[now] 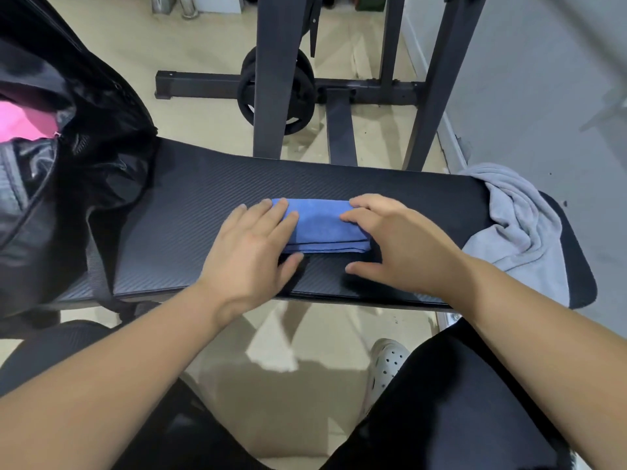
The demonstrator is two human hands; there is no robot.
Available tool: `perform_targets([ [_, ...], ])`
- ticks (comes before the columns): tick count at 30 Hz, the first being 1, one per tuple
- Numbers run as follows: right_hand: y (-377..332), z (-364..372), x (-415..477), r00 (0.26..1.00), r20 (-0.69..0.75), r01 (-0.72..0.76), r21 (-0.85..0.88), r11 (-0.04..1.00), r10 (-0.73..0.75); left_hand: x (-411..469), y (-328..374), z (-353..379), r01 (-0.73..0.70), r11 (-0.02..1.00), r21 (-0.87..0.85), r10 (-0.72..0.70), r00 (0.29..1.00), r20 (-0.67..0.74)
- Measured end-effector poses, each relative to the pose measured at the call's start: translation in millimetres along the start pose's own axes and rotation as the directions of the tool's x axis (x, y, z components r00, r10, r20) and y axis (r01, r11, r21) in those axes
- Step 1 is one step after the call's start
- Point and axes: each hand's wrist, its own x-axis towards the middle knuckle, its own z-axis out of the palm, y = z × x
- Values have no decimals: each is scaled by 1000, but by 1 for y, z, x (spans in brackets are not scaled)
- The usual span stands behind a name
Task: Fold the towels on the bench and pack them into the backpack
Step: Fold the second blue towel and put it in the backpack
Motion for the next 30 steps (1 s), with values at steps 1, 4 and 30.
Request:
perform_targets([
  [1,1,2,-2,1000,16,-7,-8,1000,8,-5,5,0,26,1000,18,-27,998,58],
  [4,-3,11,-6,992,121,-38,-34,999,42,-14,20,2,69,994,83,-84,976,202],
  [30,-13,64,47,926,-51,-343,295,892,374,65,19,34,317,915,-250,-285,946,158],
])
